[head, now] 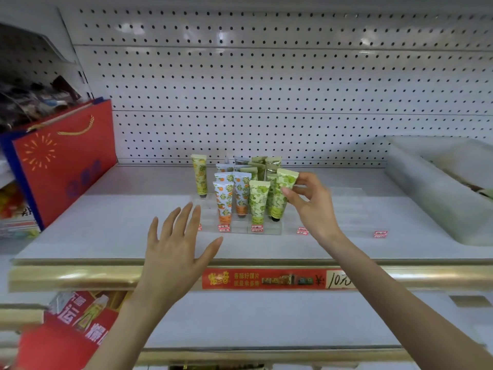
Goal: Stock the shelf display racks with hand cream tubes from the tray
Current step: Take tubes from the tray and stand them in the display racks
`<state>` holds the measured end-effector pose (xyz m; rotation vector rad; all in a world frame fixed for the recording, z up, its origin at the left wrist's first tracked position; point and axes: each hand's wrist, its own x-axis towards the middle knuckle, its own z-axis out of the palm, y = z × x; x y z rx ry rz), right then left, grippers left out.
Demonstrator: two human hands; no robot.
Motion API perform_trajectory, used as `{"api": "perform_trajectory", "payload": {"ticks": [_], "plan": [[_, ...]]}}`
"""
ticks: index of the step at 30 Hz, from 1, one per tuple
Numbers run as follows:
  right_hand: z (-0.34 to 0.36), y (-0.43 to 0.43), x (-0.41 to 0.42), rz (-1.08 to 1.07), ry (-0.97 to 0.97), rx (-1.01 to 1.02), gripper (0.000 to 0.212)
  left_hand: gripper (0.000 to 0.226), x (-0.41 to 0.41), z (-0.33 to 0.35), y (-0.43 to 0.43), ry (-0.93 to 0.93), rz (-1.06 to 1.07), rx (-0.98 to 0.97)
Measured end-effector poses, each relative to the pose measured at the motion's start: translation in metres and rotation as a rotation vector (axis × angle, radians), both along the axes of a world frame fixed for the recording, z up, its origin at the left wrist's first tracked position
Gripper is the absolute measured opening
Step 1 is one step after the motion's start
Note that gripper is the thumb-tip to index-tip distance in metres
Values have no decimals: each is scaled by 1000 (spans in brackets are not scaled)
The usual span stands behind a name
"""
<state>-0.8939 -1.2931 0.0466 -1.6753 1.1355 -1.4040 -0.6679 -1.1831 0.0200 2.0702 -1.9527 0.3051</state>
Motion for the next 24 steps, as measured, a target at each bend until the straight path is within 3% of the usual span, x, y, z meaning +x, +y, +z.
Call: {"api": "perform_trajectory", "payload": {"ticks": [24], "plan": [[-16, -4, 1, 86, 105, 26, 22, 85, -5, 0, 1, 37, 2, 45]]}}
